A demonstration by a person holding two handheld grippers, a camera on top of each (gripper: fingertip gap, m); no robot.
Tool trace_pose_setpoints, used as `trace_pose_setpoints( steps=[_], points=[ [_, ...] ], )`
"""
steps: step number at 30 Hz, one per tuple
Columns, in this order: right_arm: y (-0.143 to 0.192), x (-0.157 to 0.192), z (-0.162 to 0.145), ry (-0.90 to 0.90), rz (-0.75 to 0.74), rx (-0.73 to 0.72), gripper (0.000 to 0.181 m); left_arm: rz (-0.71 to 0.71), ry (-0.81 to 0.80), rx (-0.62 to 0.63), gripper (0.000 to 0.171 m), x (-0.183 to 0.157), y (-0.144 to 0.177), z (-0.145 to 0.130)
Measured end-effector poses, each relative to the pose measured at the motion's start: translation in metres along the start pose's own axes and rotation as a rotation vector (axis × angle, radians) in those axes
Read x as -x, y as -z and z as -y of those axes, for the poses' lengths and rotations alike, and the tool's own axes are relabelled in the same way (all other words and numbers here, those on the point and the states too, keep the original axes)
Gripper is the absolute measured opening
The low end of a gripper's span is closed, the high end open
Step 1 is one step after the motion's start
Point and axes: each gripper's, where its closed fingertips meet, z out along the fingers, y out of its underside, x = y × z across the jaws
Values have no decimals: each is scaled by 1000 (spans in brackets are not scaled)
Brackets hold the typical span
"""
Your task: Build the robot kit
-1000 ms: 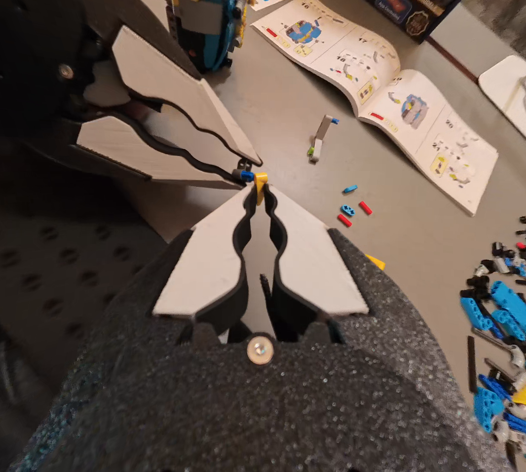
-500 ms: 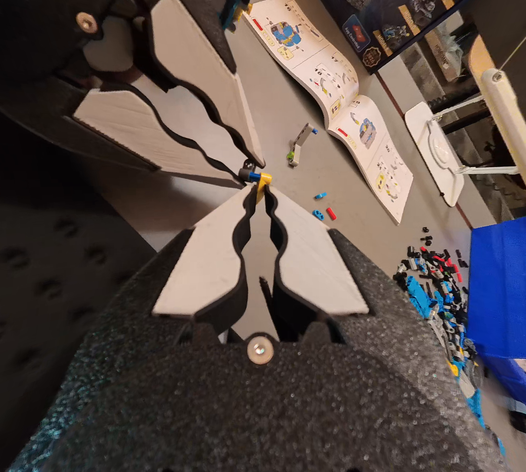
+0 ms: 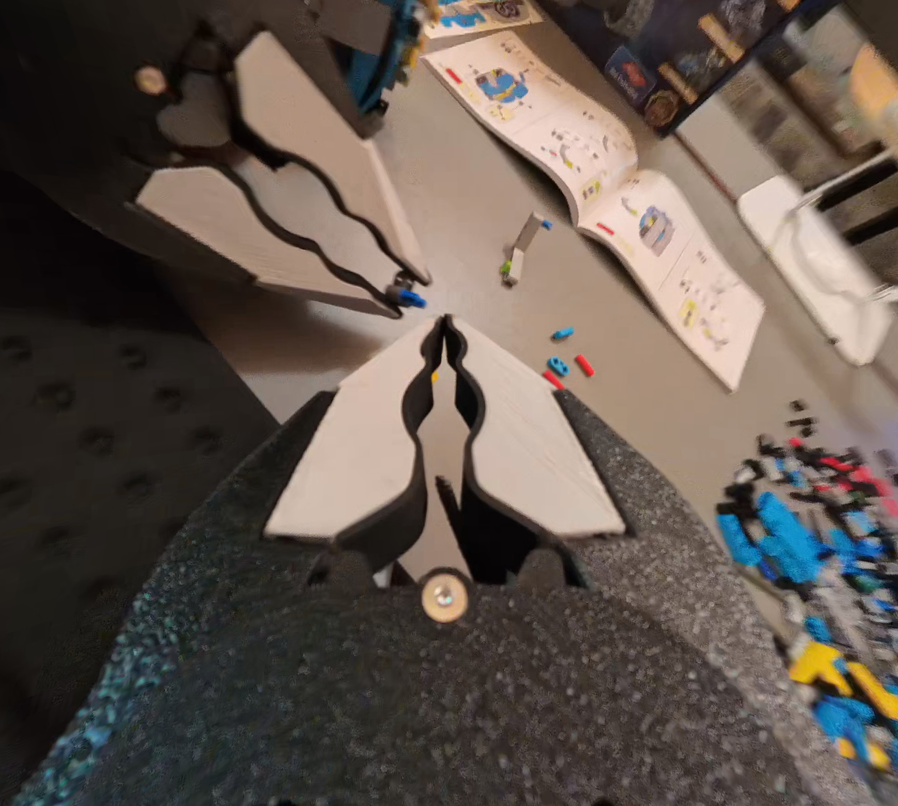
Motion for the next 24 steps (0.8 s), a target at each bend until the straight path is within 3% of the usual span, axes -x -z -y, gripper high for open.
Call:
trace_pose_setpoints(
  steps=[2,6,9,14,18,24],
  points=[
    [4,-13,-16,-120,109,36,0,-3,0,14,15,0,-1,-2],
    [11,-7,-43,-304,405,111,31,-20,-14,36,15,-4,-3,-6],
    [7,-3,-56,-162,402,126,21,-24,-18,36,15,-5,-3,-6],
    [-3,-3,-58,-81,373,213,23,-30,-32,35,15,-7,-3,-6],
    [-8,1,-69,-110,428,348,32,-31,-37,35,15,-8,-3,-6],
    [-15,1,-59,-236,467,288,25,-34,-46,35,15,-9,-3,-5]
  ],
)
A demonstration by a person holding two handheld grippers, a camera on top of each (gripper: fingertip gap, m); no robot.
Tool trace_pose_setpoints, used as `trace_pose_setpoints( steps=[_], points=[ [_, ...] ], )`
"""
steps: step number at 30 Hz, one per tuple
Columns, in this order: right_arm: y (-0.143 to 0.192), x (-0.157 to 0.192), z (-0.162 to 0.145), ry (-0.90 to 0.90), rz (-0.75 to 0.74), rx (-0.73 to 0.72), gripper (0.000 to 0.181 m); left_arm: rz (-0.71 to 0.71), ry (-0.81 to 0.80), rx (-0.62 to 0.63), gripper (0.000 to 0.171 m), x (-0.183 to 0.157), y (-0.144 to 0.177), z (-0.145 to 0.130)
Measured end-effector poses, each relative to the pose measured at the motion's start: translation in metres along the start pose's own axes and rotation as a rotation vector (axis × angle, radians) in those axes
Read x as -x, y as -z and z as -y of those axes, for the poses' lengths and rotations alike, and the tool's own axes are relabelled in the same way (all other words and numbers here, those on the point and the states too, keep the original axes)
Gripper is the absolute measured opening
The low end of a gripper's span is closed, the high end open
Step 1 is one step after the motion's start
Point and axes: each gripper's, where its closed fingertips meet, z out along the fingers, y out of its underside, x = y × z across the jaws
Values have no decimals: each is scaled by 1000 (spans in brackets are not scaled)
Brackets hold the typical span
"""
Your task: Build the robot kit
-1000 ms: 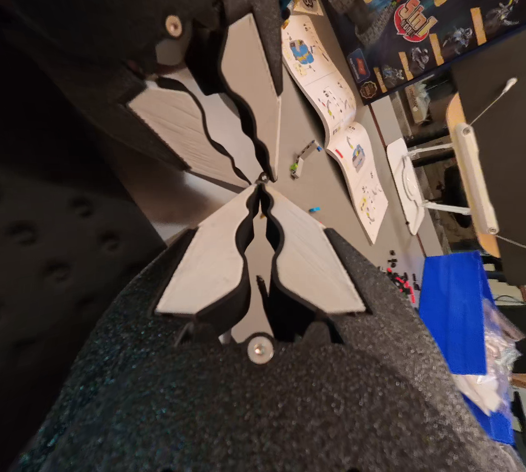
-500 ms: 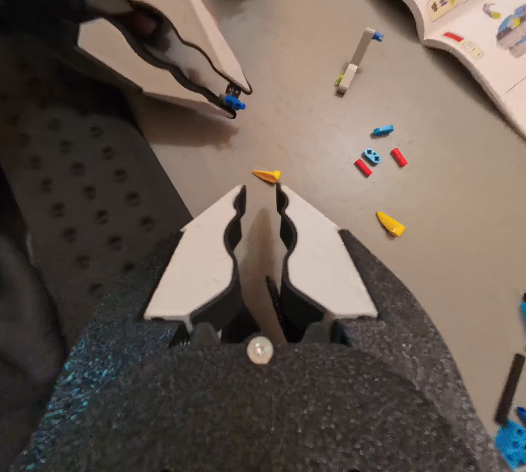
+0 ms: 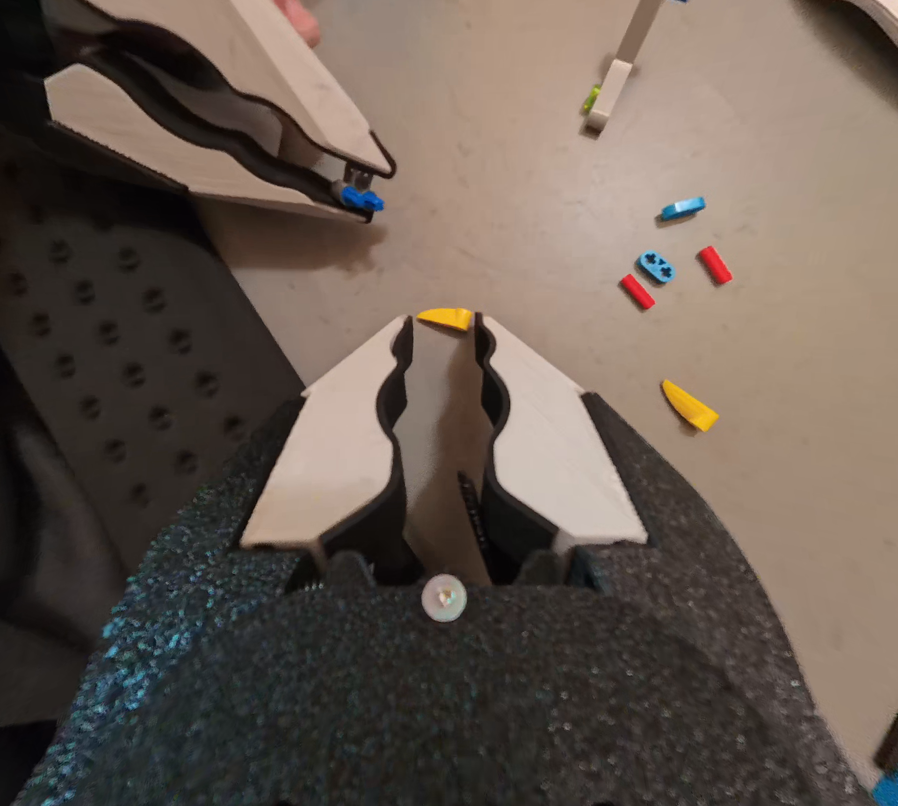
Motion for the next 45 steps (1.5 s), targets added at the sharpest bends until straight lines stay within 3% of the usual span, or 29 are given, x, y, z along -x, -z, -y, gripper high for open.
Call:
trace_pose_setpoints(
  steps=[7,13,17,23,27,29,31,36,42,45],
  points=[
    [-2,-8,2,-212,19,-18,19,-2,-5,6,15,-1,0,0],
    [-6,-6,0,-135,-94,35,14,-2,-7,7,15,-1,0,-1],
    [-7,-5,2,-114,-72,3,6,4,9,-9,15,1,1,2],
    [7,3,24,-162,80,-191,5,3,83,-41,15,9,4,5],
    [25,39,50,-157,372,-370,5,-5,62,-61,15,5,5,8],
    [2,26,29,-121,277,-214,6,-4,57,-49,15,5,4,6],
    [-9,27,14,-67,280,-98,6,-2,43,-34,15,4,3,4],
    [-8,6,2,1,225,-59,7,-4,26,-32,15,1,2,4],
    [6,-22,-11,164,72,-68,31,-5,18,-31,15,0,2,4],
    [19,-28,-9,158,9,-99,25,-5,16,-30,15,0,2,4]
  ],
)
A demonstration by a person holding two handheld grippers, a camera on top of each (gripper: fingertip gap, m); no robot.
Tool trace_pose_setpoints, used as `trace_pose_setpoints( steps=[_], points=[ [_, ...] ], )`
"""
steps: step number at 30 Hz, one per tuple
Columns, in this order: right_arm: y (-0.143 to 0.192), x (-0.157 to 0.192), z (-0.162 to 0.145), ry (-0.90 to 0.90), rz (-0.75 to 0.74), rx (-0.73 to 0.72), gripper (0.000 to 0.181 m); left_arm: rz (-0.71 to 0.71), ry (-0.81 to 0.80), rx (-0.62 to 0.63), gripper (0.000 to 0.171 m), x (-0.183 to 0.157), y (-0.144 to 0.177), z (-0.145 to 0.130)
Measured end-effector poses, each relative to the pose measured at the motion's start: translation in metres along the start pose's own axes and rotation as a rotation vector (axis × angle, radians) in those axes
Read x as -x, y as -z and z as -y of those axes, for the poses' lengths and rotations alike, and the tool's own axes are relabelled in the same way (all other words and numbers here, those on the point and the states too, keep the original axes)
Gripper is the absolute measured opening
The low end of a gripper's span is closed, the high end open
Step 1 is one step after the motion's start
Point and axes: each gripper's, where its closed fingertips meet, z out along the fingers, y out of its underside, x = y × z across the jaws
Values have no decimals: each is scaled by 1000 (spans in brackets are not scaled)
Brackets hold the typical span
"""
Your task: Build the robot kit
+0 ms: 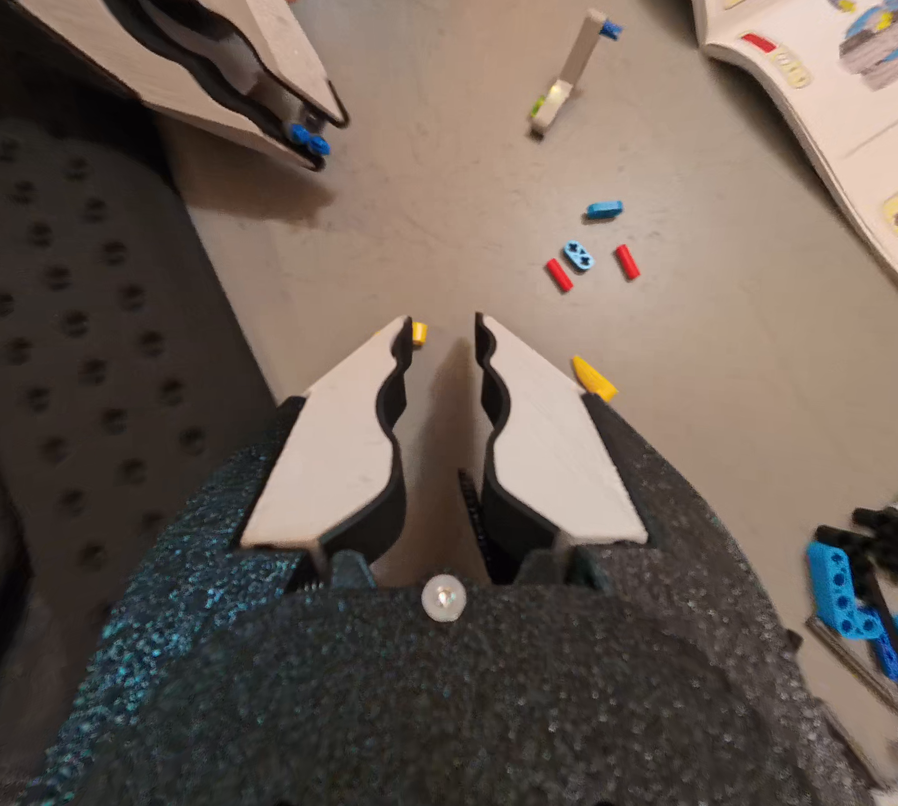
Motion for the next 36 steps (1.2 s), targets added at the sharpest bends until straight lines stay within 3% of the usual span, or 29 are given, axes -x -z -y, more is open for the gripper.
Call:
trace_pose_setpoints(
  steps=[5,9,15,24,27,30,36],
  points=[
    [5,24,-5,-27,-30,80,0,-2,-4,2,15,-1,0,0],
    [0,19,-1,-25,-88,33,0,-2,-11,3,15,-1,-1,0],
    [0,12,-24,-64,-77,122,0,-2,-10,3,15,-1,-1,0],
    [8,8,-14,-58,-115,77,0,-2,-14,5,16,-2,-1,0],
    [12,19,-1,61,-115,40,13,-4,-17,6,15,-2,-1,0],
    [6,21,-13,81,-104,112,24,-4,-19,6,15,-2,-1,0],
    [-1,17,-16,60,-43,91,25,-4,-23,8,15,-3,-1,0]
  ],
)
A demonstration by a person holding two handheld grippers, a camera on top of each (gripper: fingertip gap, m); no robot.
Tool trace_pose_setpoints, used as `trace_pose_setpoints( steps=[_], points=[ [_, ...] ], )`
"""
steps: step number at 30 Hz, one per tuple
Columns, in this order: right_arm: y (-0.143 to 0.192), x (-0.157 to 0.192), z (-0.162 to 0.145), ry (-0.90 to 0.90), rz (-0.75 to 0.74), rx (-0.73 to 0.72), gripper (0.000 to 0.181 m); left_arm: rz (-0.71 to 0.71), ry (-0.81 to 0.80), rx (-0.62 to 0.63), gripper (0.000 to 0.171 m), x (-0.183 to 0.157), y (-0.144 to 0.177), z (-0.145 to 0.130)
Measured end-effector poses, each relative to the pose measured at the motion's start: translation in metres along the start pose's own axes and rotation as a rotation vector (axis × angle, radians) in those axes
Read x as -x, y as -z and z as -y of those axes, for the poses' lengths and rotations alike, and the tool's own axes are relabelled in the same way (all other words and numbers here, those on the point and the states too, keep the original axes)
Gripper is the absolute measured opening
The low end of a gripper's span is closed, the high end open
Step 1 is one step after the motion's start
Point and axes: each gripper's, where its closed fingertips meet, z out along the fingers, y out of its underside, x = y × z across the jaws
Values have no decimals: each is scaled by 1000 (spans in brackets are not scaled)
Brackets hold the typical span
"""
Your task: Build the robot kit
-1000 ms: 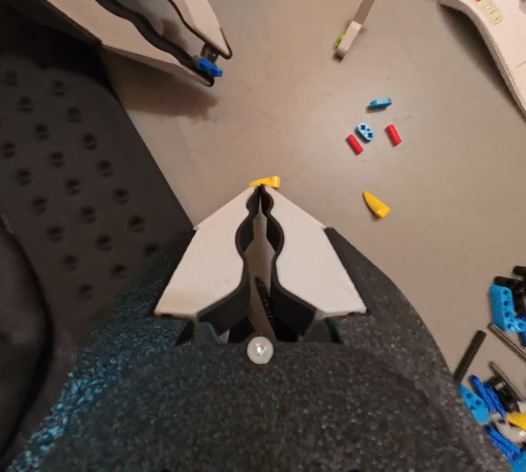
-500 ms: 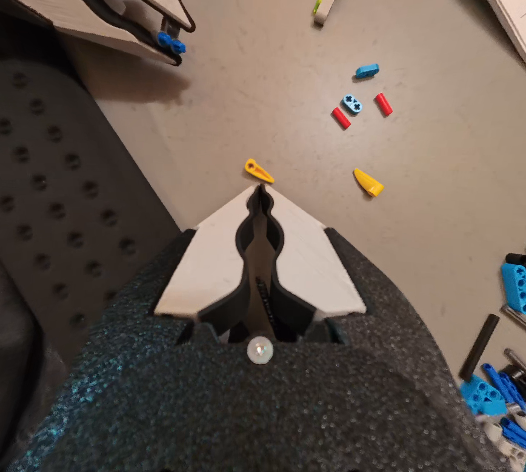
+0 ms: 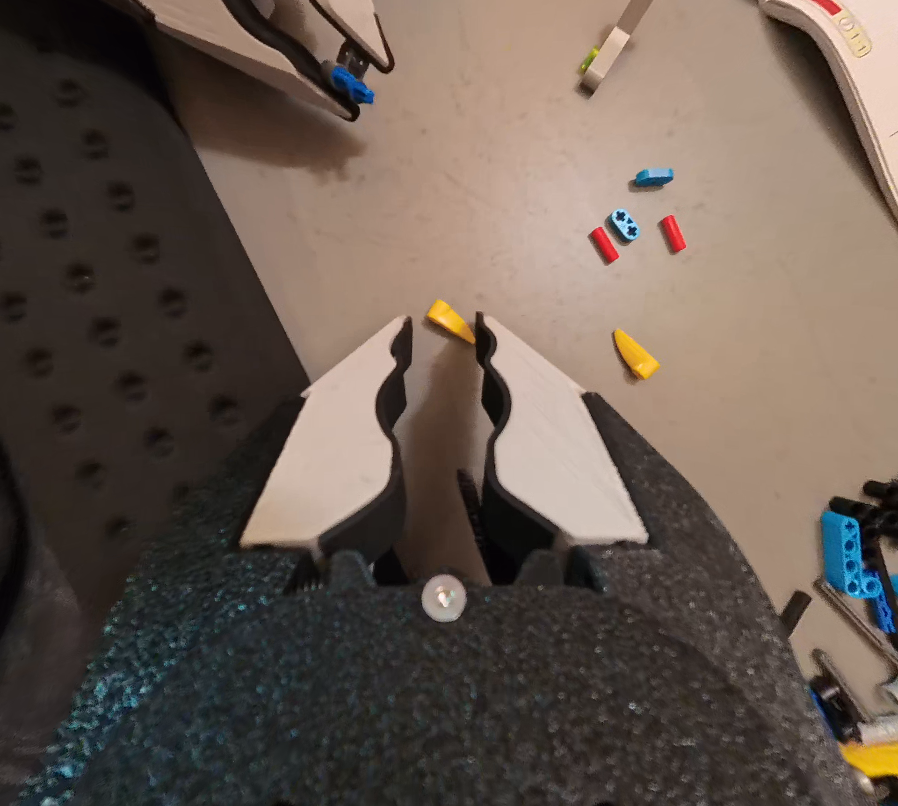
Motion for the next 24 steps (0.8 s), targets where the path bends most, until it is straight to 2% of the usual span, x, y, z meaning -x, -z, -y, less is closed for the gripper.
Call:
trace_pose_setpoints(
  steps=[3,10,17,24],
  points=[
    [-1,8,-2,5,59,24,20,1,0,0,15,0,0,0],
    [4,15,3,60,6,18,15,1,-2,0,15,0,0,0],
    [2,8,1,90,-58,19,0,1,-1,0,16,0,0,0],
    [0,15,3,154,-133,57,0,2,-2,2,16,0,0,0]
  ],
)
